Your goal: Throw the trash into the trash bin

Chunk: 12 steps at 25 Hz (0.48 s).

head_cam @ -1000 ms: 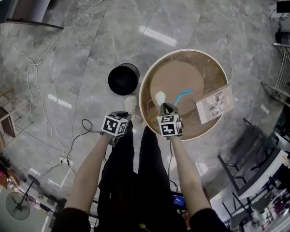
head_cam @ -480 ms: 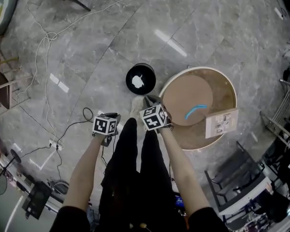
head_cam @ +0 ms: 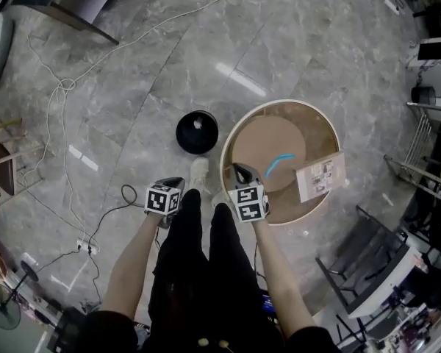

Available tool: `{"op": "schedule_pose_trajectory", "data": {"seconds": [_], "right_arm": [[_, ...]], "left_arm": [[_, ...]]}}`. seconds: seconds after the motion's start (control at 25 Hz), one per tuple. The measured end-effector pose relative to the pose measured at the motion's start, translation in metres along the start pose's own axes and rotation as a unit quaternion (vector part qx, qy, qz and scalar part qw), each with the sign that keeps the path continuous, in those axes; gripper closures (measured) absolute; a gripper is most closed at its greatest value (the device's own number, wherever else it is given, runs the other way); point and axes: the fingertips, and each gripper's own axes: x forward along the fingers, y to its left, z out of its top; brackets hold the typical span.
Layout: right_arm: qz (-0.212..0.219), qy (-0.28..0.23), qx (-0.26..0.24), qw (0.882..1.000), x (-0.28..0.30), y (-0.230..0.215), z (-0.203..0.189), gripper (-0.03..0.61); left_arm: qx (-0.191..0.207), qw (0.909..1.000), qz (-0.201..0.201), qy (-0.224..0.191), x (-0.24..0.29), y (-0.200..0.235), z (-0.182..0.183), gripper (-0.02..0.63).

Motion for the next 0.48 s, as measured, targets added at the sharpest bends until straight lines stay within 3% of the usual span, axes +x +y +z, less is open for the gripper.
{"op": "schedule_pose_trajectory", "data": {"seconds": [0.2,0.36,0.48], "right_arm": [[-0.052,-0.100,0.069,0.991,-0.103,-0.015,0.028,0.577],[-0.080,-0.193,0.126,0.970,-0.195,-0.022,0.045,0.577],[-0.106,-0.255,0.147,0.950,-0.259,-0.025,0.048,0.577]], "left_arm": [[0.103,0.9897,-0.019,-0.097,-0.050,-0.060,0.068,0.598],[0.169,0.9684,-0.043,-0.178,-0.106,-0.122,0.113,0.598],[0.189,0.9498,-0.073,-0.238,-0.148,-0.168,0.138,0.598]]}}
